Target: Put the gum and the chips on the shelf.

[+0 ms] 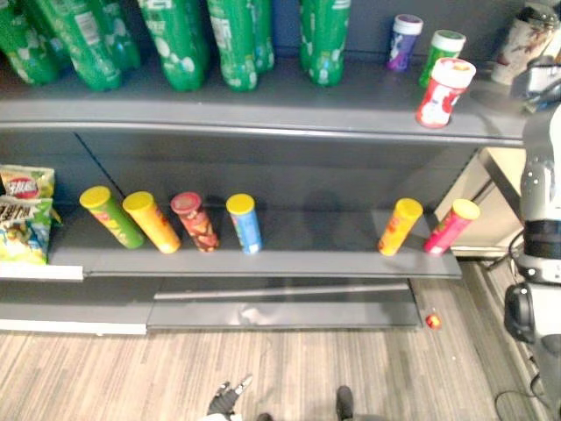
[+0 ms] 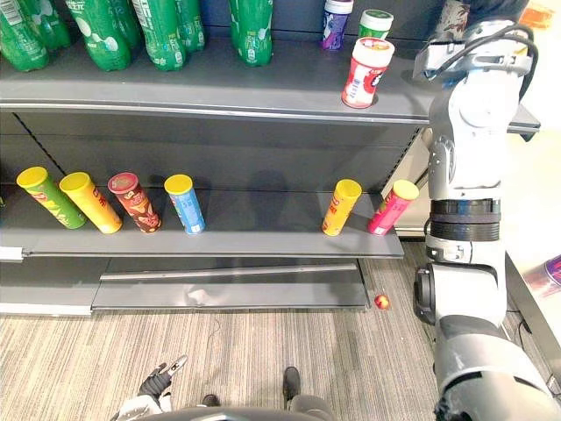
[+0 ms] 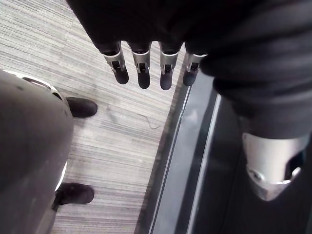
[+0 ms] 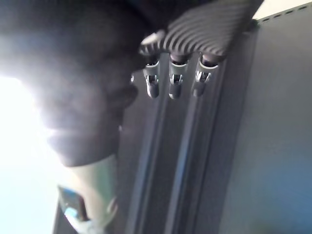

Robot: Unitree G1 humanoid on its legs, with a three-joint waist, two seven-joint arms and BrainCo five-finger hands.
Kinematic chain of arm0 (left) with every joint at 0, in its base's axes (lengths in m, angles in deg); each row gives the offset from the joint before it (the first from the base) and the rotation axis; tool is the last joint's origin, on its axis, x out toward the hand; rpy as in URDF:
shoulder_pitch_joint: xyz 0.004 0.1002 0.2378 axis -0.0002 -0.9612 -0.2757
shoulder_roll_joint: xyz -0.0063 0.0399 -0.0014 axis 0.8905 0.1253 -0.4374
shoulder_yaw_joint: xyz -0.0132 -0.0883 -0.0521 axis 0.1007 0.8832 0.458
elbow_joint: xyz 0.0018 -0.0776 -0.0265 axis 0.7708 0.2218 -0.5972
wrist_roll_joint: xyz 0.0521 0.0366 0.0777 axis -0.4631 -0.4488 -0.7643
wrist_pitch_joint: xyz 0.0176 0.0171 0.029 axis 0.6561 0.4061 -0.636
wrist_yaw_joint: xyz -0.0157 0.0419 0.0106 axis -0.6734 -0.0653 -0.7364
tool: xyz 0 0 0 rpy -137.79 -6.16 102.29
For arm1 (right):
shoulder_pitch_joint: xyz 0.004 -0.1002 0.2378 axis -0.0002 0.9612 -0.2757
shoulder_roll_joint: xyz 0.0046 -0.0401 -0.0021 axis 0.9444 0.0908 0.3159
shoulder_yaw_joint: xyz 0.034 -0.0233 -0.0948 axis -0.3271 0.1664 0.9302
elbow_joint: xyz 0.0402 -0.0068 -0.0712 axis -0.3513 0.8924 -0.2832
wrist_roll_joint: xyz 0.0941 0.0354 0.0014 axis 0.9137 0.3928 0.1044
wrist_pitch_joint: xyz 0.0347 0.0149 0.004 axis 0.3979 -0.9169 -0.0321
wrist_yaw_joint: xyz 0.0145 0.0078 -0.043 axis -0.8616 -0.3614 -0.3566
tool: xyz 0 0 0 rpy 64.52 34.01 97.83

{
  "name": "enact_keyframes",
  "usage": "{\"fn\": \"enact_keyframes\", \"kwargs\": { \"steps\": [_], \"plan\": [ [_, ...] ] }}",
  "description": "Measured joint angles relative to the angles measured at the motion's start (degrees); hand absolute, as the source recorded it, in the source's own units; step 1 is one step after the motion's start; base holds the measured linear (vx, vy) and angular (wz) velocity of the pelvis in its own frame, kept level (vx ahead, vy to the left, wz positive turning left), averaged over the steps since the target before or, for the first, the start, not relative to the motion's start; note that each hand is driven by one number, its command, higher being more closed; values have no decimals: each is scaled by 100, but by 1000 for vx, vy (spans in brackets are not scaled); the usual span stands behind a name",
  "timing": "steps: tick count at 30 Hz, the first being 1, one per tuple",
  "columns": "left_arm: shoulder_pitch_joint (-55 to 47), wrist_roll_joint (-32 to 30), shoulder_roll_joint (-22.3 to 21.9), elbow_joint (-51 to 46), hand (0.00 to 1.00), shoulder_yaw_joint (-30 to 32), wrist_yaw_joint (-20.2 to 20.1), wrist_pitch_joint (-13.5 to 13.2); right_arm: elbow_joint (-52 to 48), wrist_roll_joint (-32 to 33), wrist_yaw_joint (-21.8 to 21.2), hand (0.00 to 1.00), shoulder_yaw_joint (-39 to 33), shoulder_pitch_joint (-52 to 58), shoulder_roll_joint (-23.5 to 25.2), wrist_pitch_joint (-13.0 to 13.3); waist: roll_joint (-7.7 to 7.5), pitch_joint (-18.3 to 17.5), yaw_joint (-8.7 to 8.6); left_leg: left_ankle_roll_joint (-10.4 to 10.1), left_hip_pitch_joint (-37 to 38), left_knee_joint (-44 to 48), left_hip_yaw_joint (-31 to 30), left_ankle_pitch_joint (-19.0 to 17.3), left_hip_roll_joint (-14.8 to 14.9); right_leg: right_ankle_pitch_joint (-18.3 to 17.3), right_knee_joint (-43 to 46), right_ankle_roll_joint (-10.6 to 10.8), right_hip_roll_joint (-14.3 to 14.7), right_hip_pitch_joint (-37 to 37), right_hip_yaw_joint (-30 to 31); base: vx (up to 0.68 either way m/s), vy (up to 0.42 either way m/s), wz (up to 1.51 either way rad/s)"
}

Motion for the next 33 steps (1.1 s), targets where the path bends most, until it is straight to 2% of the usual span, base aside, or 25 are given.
{"fn": "enact_keyframes", "kwargs": {
  "steps": [2, 6, 8, 10, 13, 19, 22, 23, 27, 31, 33],
  "plan": [
    [-4, 1, -3, 65, 0, -10, 30, 2, -767, 30, -11, 0, 2, 353, 240, 204, -8, -101, 5, -2, -1, 0, 27, 0, 8, -1, -7, 0, 11, -4, 0, 0, 0, 0],
    [-12, -3, 5, 113, 0, -57, 62, 4, -1803, 59, -107, 0, 140, 1541, 1317, 527, -66, -225, 9, -9, 2, 3, 46, -6, 19, -1, -2, -1, 21, 0, 13, 6, -3, -2],
    [-11, -5, 1, 117, 0, -58, 84, 4, -2020, 219, -254, 0, 584, 2266, 1850, 536, -72, -230, 12, -9, 43, 3, 63, -6, 16, -1, 12, -1, 20, 18, 34, -9, -1, -4],
    [-4, -7, -2, 150, 0, -55, 112, 3, -2139, 295, -375, 0, 1011, 2763, 2097, 526, -72, -230, 17, -9, 78, 3, 82, -6, 15, 0, 17, -1, 23, 19, 63, 0, 0, -6],
    [-2, -11, -5, 192, 0, -41, 201, 1, -2488, 506, -846, 0, 1829, 3704, 2298, 511, -72, -230, 15, -14, 79, 1, 95, -12, 15, -2, 33, 0, 25, 20, 83, 0, 0, -3],
    [0, -15, -11, 240, 0, 63, 235, -10, -2800, 799, -1461, 0, 2727, 5410, 2299, 487, -86, -239, -4, -11, 80, 0, 83, -22, 4, -13, 55, -2, 19, 17, 88, 0, 0, 0],
    [-1, -28, -9, 295, 0, 98, 242, -78, -2712, 889, -1865, 0, 3199, 6374, 2265, 318, -85, -239, -51, -11, 72, 2, 64, -23, -7, -34, 53, 17, 9, 15, 80, 0, 0, 0],
    [0, -50, -15, 324, 0, 175, 241, -92, -2516, 889, -2035, 0, 3270, 6698, 2273, 262, -89, -241, -69, -10, 76, 1, 64, -24, -13, -55, 49, -5, 1, 22, 63, 0, 0, 0],
    [0, -110, -13, 358, 0, 288, 227, -116, -1433, 767, -2236, 0, 3015, 7329, 2357, 29, -112, -257, -149, -27, 18, 1, 31, -37, -28, -58, 15, -6, -27, 20, -9, 0, 0, 9],
    [5, -111, -28, 367, 0, 291, 218, -118, 312, 198, -2084, 0, 2063, 7458, 2671, -94, -60, -252, -148, 10, -37, 1, -22, -47, -45, -77, -16, -33, -52, 10, -63, -2, -3, 9],
    [4, -116, -42, 389, 0, 289, 214, -118, 1584, -267, -1800, 0, 1441, 7401, 2737, -158, -45, -292, -152, 9, -69, 1, -111, -46, -52, -103, -13, 3, -67, 15, -125, 19, -6, 15]
  ]
}}
